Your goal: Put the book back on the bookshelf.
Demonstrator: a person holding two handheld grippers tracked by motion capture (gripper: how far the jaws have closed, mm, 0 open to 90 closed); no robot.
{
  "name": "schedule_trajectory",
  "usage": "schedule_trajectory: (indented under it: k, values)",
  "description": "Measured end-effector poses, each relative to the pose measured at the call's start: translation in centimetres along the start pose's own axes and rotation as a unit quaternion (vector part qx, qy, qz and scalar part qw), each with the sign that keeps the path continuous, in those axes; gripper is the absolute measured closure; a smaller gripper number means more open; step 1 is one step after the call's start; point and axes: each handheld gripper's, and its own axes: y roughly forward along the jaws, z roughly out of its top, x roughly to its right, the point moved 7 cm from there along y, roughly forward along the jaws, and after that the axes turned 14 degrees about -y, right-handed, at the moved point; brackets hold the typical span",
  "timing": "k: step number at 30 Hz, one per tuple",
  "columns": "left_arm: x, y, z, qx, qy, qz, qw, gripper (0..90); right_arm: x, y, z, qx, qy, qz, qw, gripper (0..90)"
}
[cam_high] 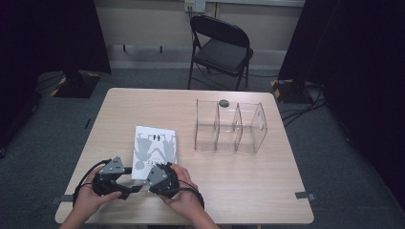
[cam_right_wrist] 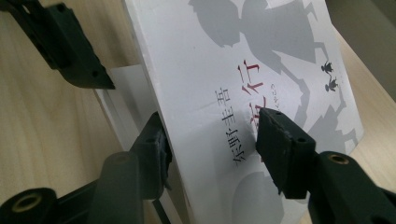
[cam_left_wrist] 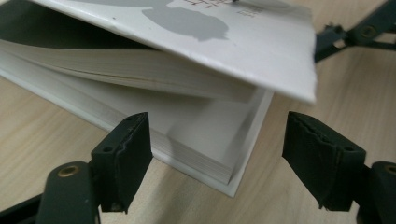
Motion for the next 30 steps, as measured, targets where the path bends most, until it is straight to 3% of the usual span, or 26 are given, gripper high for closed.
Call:
schedule_trajectory:
  k: [7, 14, 23, 30]
  values:
    - [-0.5, -0.4, -1.4, -0.024, 0.000, 0.003, 0.9997, 22.3, 0.7, -0.6, 0.4, -0.010, -0.007, -0.004, 0.9999, 55.8]
    - [-0.8, -0.6, -1.7, -0.023, 0.013, 0.006, 0.9996, 22.6, 1.2, -0.7, 0.7, -0.016, -0.006, 0.004, 0.9998, 57.5]
    - [-1.4, -0.9, -2.1, -0.026, 0.010, 0.013, 0.9995, 22.3, 2.1, -1.1, 1.4, -0.022, 0.017, 0.010, 0.9996, 59.9]
    - [-1.5, -0.5, -2.7, -0.043, 0.014, 0.017, 0.9988, 23.2, 3.2, -1.5, 2.1, -0.032, 0.043, 0.016, 0.9984, 61.2]
